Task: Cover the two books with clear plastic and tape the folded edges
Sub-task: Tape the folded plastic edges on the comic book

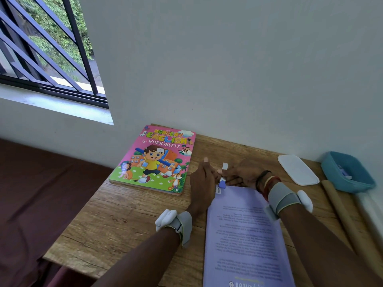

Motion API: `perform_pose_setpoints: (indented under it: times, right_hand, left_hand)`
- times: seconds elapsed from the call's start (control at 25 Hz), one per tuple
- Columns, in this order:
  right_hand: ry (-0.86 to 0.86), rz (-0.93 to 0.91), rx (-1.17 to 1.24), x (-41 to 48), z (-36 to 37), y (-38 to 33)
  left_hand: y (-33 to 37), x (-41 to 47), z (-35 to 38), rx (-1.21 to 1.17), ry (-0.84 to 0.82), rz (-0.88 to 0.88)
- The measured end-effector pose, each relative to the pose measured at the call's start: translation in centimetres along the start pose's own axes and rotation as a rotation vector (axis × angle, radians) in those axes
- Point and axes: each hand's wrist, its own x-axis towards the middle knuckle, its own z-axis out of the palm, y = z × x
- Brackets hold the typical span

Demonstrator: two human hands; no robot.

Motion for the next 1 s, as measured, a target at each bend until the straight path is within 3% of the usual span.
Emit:
perform_pose_setpoints:
  times: [0.36, 0.68, 0.8, 1.0]
  right_hand:
    - [-0.14, 0.004, -0.118, -0.1, 0.9, 0.0]
    - [-0.251, 0.034, -0.204, -0.4, 0.6, -0.3]
    - [-0.257, 0.013, -0.189, -0.2, 0.6, -0.1]
    - [-0.249, -0.011, -0.268, -0.1, 1.5, -0.5]
  left_hand:
    - [1.2, -0.4, -0.4, -0.163, 0.011, -0.06]
    - [0.7, -0.1, -0.4, -0.062, 0.012, -0.04]
    - [0.2, -0.3, -1.1, 0.15, 0.1, -0.038]
    - [1.1, -0.5, -1.4, -0.016, 0.205, -0.102]
